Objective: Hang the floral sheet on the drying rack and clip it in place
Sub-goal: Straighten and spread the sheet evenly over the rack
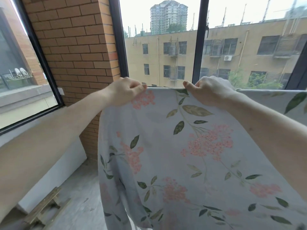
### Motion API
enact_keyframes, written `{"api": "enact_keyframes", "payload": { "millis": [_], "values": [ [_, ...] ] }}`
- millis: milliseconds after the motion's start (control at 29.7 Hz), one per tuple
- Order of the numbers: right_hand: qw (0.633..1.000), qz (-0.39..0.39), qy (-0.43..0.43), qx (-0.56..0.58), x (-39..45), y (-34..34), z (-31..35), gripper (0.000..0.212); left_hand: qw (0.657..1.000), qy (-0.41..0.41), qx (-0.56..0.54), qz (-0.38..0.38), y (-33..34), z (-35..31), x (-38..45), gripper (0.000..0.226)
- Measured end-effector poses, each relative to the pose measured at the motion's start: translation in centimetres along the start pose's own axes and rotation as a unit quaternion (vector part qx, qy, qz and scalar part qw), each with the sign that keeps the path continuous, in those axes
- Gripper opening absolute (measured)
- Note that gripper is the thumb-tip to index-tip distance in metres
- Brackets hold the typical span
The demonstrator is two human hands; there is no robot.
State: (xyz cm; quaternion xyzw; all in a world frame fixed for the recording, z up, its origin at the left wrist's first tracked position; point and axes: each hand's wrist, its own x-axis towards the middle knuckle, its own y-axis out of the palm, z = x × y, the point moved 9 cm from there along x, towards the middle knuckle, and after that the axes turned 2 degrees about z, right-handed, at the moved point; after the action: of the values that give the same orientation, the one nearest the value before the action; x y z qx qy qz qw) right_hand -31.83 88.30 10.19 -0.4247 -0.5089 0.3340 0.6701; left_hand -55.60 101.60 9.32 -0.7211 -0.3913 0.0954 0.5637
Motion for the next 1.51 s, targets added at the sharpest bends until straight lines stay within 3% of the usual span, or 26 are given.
{"api": "enact_keyframes", "payload": {
  "millis": [67, 202, 471, 774, 874, 1009, 1110, 1211, 1513],
  "values": [
    [0.998, -0.059, -0.031, 0.008, -0.9, -0.4, 0.3, 0.077, 0.996, 0.029, 0.076, -0.048, 0.5, -1.2, -0.3, 0.066],
    [0.991, -0.122, -0.047, 0.013, -2.3, -1.3, -1.8, 0.081, 0.991, 0.044, 0.087, -0.090, 0.4, -0.5, 0.0, 0.076],
    [0.991, -0.131, -0.012, -0.029, -4.0, -3.2, -7.1, 0.083, 0.996, 0.027, 0.012, -0.086, 0.8, 1.2, 0.8, 0.079],
    [0.987, -0.151, 0.021, -0.053, -3.2, -2.5, -7.0, 0.080, 0.987, -0.011, 0.074, -0.144, 0.0, 1.6, 0.6, 0.075],
    [0.987, -0.151, 0.016, -0.051, -3.0, -1.9, -5.9, 0.078, 0.983, 0.004, 0.130, -0.132, 0.7, -1.3, 1.0, 0.072],
    [0.984, -0.169, 0.004, -0.057, -3.1, -1.6, -4.8, 0.075, 0.983, 0.086, 0.134, -0.097, 4.1, -8.1, 2.2, 0.058],
    [0.984, -0.172, -0.013, -0.037, -3.4, -1.6, -5.3, 0.072, 0.969, 0.131, 0.169, -0.124, 5.3, -10.7, 2.6, 0.057],
    [0.984, -0.175, -0.019, -0.041, -4.5, -2.5, -7.6, 0.069, 0.960, 0.153, 0.181, -0.151, 5.5, -11.4, 3.0, 0.059],
    [0.967, -0.212, 0.096, -0.106, -9.3, -6.2, -20.6, 0.069, 0.951, 0.183, 0.173, -0.182, 5.3, -11.2, 3.5, 0.074]
  ]
}}
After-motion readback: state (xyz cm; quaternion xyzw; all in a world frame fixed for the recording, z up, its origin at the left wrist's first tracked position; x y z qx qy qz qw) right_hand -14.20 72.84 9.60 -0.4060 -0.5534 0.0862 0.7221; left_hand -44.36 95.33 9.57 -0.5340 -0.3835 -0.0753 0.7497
